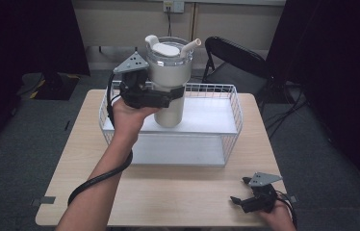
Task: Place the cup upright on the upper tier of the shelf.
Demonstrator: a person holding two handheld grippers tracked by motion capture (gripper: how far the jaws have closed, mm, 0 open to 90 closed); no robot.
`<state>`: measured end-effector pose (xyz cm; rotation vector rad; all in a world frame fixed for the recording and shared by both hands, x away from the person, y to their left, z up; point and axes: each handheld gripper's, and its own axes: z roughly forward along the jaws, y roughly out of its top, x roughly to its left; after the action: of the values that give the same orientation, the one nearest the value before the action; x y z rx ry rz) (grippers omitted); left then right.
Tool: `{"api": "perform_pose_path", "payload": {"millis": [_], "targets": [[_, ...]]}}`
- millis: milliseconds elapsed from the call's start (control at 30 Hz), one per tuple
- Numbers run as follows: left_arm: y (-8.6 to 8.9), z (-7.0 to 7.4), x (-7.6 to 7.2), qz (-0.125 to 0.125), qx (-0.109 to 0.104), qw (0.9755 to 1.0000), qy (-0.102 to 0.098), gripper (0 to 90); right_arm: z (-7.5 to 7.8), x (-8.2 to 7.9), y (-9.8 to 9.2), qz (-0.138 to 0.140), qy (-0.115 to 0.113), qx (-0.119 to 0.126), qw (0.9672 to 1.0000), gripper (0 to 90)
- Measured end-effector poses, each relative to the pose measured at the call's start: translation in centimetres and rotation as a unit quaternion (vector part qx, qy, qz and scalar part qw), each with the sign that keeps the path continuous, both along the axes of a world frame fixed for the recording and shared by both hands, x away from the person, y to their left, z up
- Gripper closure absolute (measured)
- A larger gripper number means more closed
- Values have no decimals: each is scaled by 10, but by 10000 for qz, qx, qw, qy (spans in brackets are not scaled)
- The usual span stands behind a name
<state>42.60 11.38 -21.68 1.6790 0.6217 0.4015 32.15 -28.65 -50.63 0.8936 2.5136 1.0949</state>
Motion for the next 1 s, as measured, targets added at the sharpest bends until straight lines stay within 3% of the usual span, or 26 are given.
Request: {"api": "perform_pose_path", "payload": {"millis": [1000], "targets": [[-2,-7,25,279,-55,9996,-53,93,0,0,0,0,-1,1,10000,98]]}}
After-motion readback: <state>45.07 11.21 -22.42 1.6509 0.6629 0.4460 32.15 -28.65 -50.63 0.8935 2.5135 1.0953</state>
